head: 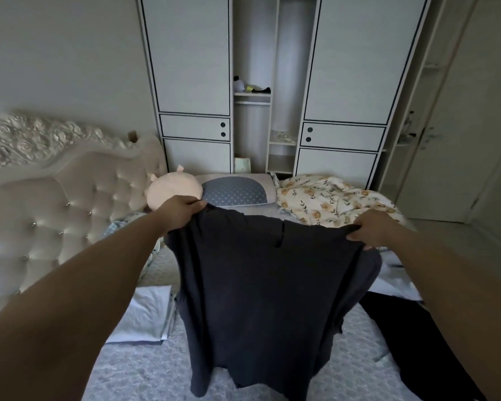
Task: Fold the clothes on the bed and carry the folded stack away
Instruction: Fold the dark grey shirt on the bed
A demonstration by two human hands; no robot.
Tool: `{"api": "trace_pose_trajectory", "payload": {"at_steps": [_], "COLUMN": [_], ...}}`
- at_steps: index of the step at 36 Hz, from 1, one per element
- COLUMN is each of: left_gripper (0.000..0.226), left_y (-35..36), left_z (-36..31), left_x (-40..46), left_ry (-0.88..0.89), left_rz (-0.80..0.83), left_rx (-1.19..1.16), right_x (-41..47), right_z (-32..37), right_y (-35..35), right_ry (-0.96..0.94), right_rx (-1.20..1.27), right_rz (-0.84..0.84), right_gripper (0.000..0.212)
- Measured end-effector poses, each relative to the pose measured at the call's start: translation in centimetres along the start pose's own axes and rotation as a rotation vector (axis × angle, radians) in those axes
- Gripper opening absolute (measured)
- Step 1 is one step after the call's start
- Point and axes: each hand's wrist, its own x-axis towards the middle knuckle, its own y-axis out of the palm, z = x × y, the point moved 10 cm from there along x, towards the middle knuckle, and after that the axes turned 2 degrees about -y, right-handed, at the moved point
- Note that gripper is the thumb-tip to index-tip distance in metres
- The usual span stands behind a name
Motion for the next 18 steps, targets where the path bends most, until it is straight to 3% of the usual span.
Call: {"api": "trace_pose_trajectory", "payload": {"at_steps": [5, 7, 12, 18], "left_gripper": [0.026, 0.026, 0.035, 0.028], "left_y": [2.7, 3.9, 4.5, 5.9], "left_z": [-0.9, -1.1, -1.9, -2.6], "left_x": [-3.5, -5.0, -8.7, -14.2], "left_ry": [0.078, 0.091, 0.057, 0.005], "left_rz": [0.089, 0.1, -0.081, -0.155], "left_rx": [0.298, 0.382, 0.593, 0.936], "right_x": [-2.6, -3.8, -7.2, -11.2], "right_z": [-2.7, -3.7, -5.2, -6.3], "right_y": [2.1, 3.3, 4.3, 4.9], "right_ry": [0.134, 0.16, 0.208, 0.221], "right_rx": [-0.046, -0.074, -0.191, -0.138], "right_rz": [-0.096, -0.091, -0.146, -0.124], "right_gripper": [0.012, 0.018, 0.034, 0.032]}}
